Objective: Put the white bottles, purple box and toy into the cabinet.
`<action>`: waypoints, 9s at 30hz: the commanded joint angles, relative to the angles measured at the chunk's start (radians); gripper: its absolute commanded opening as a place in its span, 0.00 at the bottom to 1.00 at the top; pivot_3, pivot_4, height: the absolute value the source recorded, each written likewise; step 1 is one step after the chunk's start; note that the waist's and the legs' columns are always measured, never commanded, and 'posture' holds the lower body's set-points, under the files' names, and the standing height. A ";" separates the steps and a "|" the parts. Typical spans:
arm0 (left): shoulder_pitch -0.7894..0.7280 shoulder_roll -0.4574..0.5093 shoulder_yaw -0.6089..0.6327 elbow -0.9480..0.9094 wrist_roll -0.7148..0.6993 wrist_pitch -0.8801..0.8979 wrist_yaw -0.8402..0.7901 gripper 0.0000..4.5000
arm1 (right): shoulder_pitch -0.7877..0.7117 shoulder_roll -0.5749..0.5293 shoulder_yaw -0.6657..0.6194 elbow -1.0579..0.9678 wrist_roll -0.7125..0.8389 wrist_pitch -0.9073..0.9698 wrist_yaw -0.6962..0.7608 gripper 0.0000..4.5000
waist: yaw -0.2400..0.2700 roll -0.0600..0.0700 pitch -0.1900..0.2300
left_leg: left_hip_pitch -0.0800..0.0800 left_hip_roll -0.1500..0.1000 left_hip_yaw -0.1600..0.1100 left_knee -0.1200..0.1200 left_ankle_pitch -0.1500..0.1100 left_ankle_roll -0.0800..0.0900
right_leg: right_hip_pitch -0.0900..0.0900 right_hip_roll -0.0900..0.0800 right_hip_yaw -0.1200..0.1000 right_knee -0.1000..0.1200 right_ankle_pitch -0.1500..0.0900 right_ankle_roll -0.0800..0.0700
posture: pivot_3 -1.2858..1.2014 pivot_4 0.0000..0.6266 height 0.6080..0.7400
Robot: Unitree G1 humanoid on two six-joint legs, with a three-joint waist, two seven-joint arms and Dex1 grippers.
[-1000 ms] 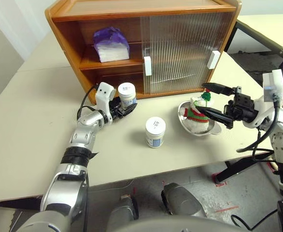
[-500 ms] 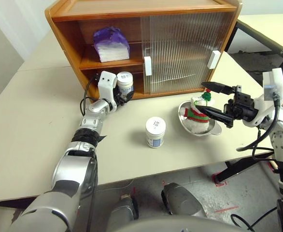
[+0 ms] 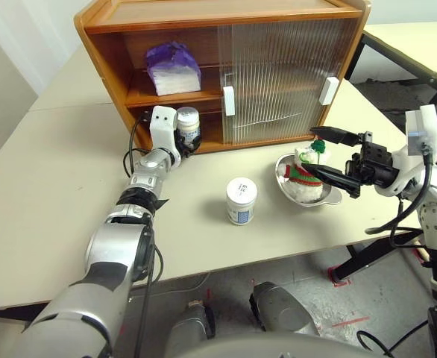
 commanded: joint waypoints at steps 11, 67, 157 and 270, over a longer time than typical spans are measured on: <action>-0.077 -0.010 0.075 0.093 -0.014 -0.034 0.042 0.69 | -0.026 0.001 0.016 -0.007 0.009 0.022 -0.001 1.00 | 0.000 0.000 0.000 | -0.002 -0.003 0.000 0.000 0.001 0.001 | -0.001 0.000 0.000 0.000 -0.001 0.002 | 0.36 0.05 1.00; 0.237 0.019 0.075 -0.397 -0.061 0.132 -0.025 0.01 | -0.098 0.048 0.075 0.083 -0.040 -0.004 -0.006 1.00 | 0.060 0.000 0.000 | 0.000 -0.001 -0.002 -0.004 0.001 -0.010 | -0.003 -0.006 0.002 0.000 0.006 -0.011 | 0.38 0.06 1.00; -0.092 -0.085 -0.002 0.119 0.078 -0.107 -0.004 0.01 | -0.019 -0.002 0.018 -0.018 -0.004 0.023 -0.053 1.00 | -0.020 0.000 0.000 | -0.007 -0.017 -0.003 -0.006 0.006 0.000 | -0.006 -0.013 -0.001 0.000 -0.001 0.011 | 0.34 0.05 1.00; 0.160 0.025 0.027 -0.243 -0.038 -0.078 -0.100 0.70 | -0.076 0.011 0.084 0.047 -0.019 0.105 -0.008 1.00 | 0.042 0.006 -0.010 | -0.017 -0.019 -0.017 -0.021 0.012 -0.002 | -0.019 -0.028 -0.004 -0.003 0.005 -0.005 | 0.37 0.07 1.00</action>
